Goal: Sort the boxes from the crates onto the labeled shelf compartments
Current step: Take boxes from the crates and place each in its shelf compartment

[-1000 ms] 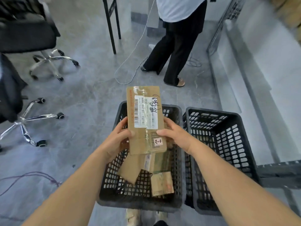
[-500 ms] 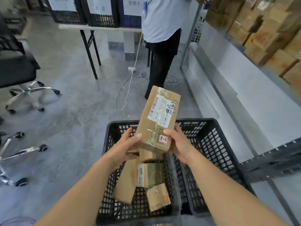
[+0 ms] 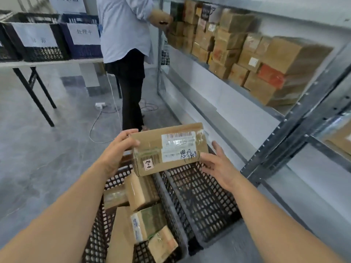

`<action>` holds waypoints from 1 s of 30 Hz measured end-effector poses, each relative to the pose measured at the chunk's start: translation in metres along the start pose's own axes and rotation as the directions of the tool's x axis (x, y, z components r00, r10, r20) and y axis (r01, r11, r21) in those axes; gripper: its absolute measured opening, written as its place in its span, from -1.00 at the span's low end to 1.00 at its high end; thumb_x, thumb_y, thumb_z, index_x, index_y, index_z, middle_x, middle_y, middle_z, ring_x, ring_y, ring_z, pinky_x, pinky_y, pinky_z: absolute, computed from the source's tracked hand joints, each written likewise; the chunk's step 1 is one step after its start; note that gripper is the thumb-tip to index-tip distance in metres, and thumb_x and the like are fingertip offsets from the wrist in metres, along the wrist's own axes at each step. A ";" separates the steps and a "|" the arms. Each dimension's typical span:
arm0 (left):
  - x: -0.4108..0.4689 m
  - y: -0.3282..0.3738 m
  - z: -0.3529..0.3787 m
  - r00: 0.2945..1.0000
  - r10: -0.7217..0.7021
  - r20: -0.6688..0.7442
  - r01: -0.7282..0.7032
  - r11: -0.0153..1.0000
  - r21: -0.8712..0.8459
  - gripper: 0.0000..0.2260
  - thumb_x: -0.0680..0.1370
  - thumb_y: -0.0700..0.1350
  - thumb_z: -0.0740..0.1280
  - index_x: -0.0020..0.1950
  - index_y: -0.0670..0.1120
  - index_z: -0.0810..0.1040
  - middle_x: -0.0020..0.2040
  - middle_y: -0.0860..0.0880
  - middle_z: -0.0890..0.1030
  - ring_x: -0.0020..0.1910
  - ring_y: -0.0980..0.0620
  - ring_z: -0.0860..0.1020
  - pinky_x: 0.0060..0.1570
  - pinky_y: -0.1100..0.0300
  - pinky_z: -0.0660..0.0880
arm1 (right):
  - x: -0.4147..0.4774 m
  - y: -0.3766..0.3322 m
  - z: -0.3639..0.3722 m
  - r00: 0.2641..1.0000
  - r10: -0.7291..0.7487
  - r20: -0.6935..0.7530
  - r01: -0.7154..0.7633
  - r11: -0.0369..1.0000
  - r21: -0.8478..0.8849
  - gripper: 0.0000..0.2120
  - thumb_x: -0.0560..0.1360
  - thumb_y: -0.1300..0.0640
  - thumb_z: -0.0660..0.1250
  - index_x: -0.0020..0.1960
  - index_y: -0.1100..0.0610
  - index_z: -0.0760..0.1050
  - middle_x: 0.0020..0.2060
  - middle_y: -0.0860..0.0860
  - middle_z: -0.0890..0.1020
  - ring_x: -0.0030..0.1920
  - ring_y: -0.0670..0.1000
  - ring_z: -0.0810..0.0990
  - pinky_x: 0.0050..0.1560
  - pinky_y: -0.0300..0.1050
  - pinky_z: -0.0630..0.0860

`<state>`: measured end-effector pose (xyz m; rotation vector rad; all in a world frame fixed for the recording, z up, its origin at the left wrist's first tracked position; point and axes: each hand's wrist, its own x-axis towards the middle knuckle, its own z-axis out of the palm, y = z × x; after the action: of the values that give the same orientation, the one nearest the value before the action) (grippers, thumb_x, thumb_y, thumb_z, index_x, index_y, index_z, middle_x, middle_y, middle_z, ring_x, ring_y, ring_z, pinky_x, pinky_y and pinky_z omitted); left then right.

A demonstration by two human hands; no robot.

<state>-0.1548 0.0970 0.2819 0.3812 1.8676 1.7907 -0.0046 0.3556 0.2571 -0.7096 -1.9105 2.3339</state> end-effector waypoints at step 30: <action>-0.103 0.032 0.389 0.738 0.094 0.668 -0.031 0.994 -0.105 -0.26 0.22 0.01 0.46 0.39 0.16 0.33 0.17 0.06 0.63 0.12 0.01 0.60 0.13 0.00 0.47 | -0.305 -0.019 -0.230 0.861 -0.291 -0.418 0.263 0.957 -0.124 -0.27 0.26 0.02 0.48 0.33 -0.33 0.27 0.27 -0.13 0.42 0.26 -0.12 0.46 0.12 -0.18 0.47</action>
<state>0.1371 0.3709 0.3352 0.9325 1.2592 1.4761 0.3488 0.4751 0.3406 -0.8127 -1.7516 1.7699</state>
